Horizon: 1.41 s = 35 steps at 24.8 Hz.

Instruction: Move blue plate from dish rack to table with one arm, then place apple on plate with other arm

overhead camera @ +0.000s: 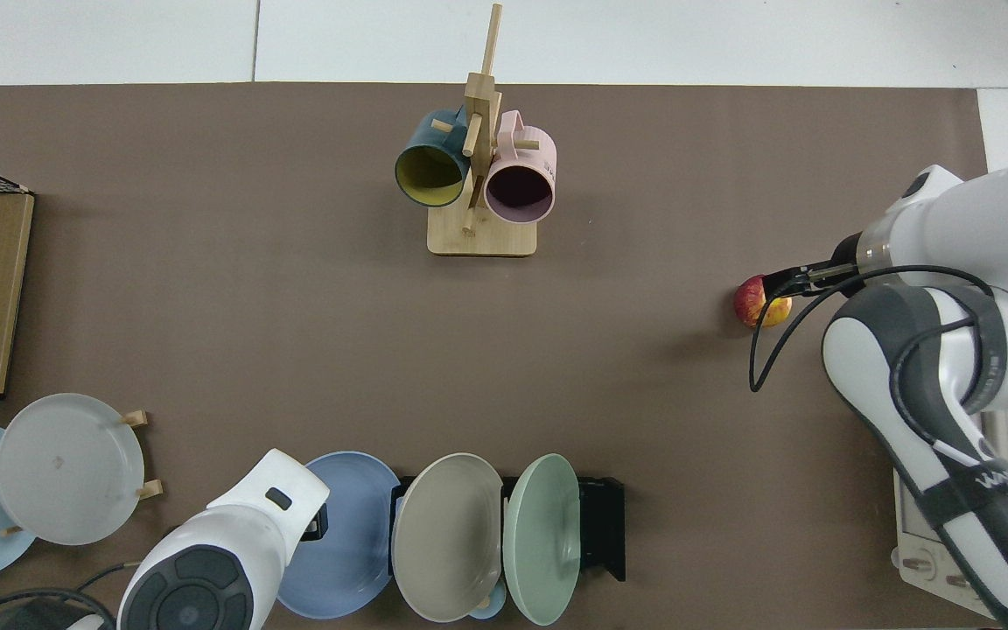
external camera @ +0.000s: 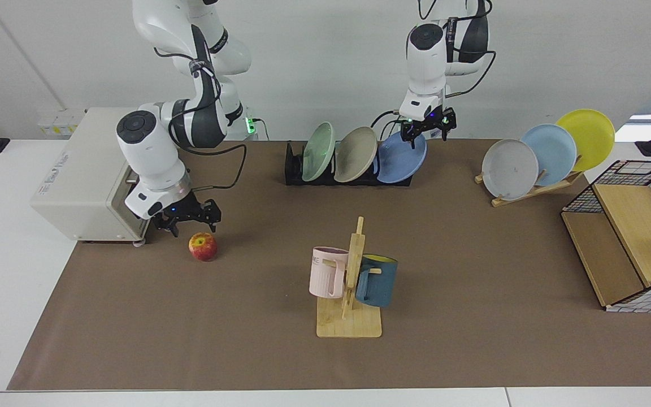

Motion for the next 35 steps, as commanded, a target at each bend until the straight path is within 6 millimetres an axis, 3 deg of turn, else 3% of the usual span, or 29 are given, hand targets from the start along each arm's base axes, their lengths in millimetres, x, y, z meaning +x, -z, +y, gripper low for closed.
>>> replay_pose_path(k=[1, 7, 10, 12, 18, 19, 20, 23, 26, 28, 31, 32, 35], right_arm=[[6, 19, 2, -1, 19, -2, 100], [13, 49, 2, -7, 14, 3, 100], [14, 62, 1, -8, 16, 15, 100], [14, 70, 1, -9, 16, 27, 100], [13, 83, -2, -11, 18, 48, 100], [12, 86, -2, -12, 18, 53, 100], [10, 89, -2, -12, 18, 61, 100], [10, 94, -3, -13, 21, 67, 100], [10, 99, -4, -20, 15, 66, 96], [8, 104, -5, -25, 10, 55, 83], [4, 108, -7, -25, 15, 54, 20], [4, 108, -6, -25, 15, 54, 8], [5, 107, -5, -25, 13, 52, 0]], left_arm=[[-11, 22, -16, 55, 26, -44, 100], [-9, 24, -12, 55, 40, -35, 96], [-6, 30, -7, 57, 53, -9, 81], [-6, 29, -8, 56, 61, -8, 63], [-3, 37, -7, 53, 76, 16, 63], [-3, 37, -7, 53, 76, 16, 59], [-3, 37, -7, 55, 76, 17, 49], [-3, 36, -7, 61, 80, 18, 0], [-3, 32, -10, 81, 88, 7, 0], [-3, 26, -11, 108, 83, -12, 0], [-7, 24, -21, 160, 40, -57, 0], [-8, 19, -26, 179, 30, -63, 0], [-12, 13, -33, 227, 10, -66, 0]])
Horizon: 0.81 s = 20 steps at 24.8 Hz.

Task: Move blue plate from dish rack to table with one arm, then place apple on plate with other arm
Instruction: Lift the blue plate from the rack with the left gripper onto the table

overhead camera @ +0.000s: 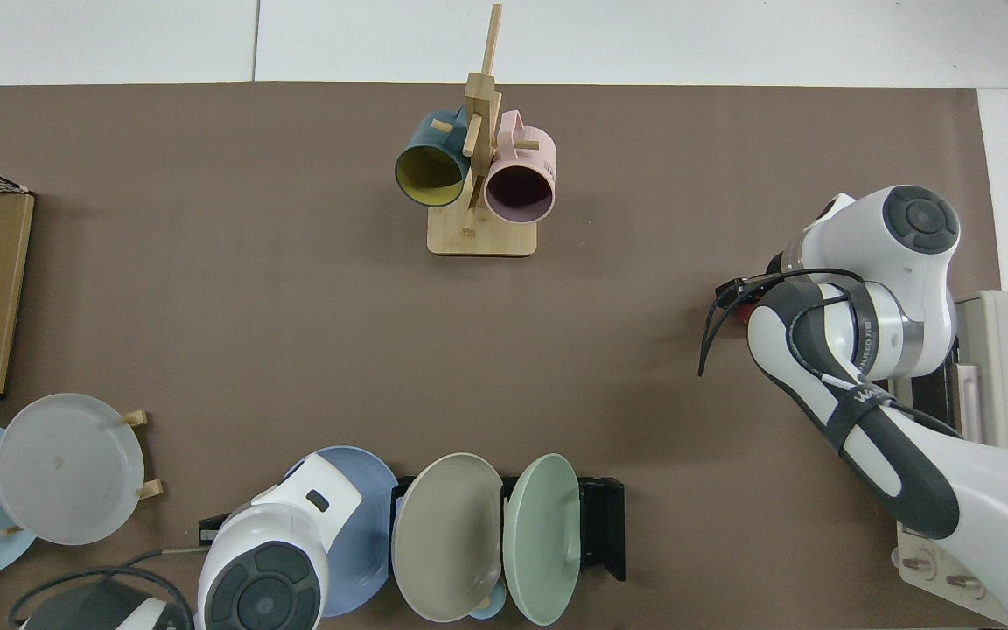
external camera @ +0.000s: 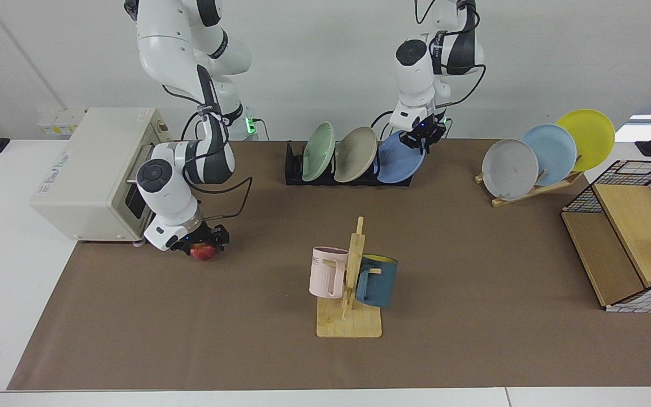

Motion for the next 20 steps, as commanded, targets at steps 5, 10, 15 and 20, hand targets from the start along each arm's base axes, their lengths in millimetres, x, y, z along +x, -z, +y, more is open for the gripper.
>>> replay_pose_path(k=[5, 10, 15, 20], right_arm=[[1, -11, 0, -16, 3, -28, 0], [2, -39, 2, -15, 2, -37, 0], [-1, -74, 4, -17, -5, -25, 1], [-15, -124, 15, -11, -18, -31, 4]], left_arm=[[-10, -27, -30, 128, -45, -69, 0], [-9, -45, -38, 188, -40, -117, 0], [11, -60, -30, 144, -78, -144, 0], [60, -66, -23, 44, -106, -166, 0]])
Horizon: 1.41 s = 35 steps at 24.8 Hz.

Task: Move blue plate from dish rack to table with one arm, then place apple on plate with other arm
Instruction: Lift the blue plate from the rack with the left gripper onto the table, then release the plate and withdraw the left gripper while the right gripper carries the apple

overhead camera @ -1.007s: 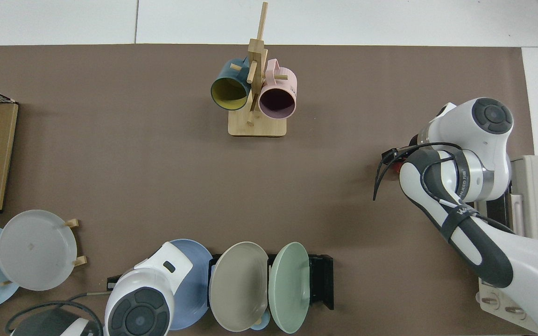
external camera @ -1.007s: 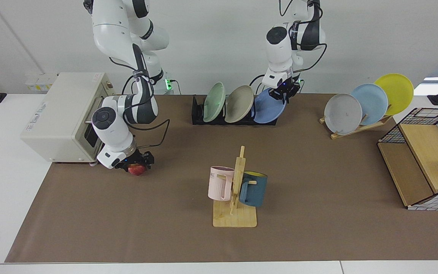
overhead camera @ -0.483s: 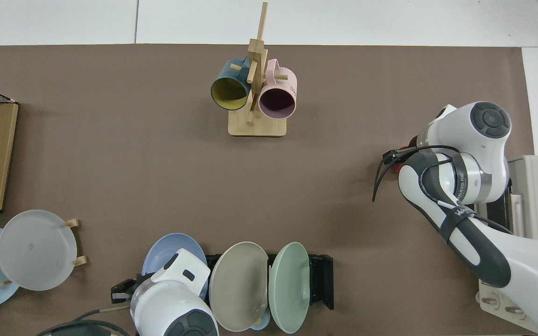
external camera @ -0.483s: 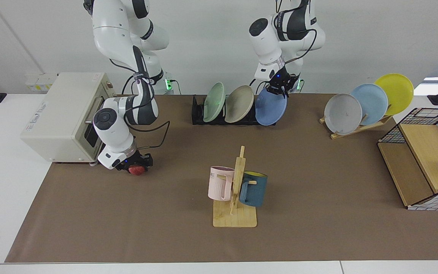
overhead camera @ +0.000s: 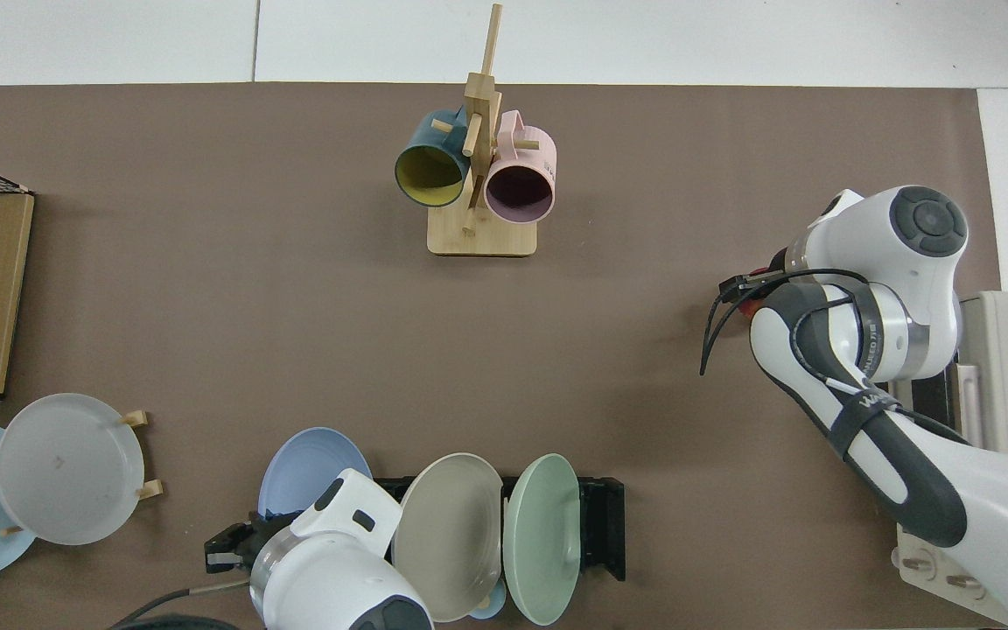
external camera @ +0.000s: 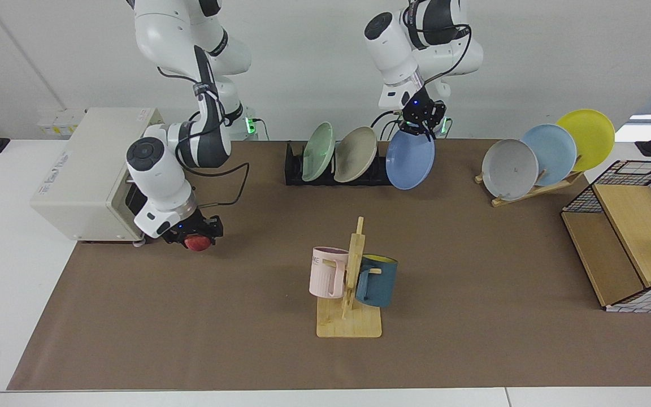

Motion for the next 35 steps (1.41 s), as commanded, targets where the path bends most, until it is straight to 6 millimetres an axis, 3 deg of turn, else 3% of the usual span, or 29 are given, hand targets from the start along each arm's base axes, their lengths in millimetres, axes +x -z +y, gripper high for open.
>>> replay_pose_path(k=[1, 4, 7, 14, 20, 24, 29, 35], right_arm=[[-20, -58, 17, -12, -18, -11, 4], [-25, -78, 20, -12, -24, -14, 4], [-25, -93, 20, -13, -24, -2, 4], [-25, -97, 18, -13, -21, 4, 5], [-25, -96, 15, -15, -17, 1, 5], [-25, -95, 15, -15, -17, 1, 5], [-25, -94, 18, -15, -20, 1, 5], [-25, -93, 18, -13, -20, 3, 5]], left_arm=[[66, -10, 10, -111, -38, -20, 0], [113, -11, 10, -222, -67, -31, 0], [139, -16, 17, -324, -148, -72, 0], [142, 9, 8, -677, -265, -54, 0], [141, 85, -34, -762, -282, 17, 0], [142, 103, -40, -787, -284, 17, 0], [128, 127, -54, -800, -263, 17, 0], [129, 135, -52, -795, -241, 32, 0]])
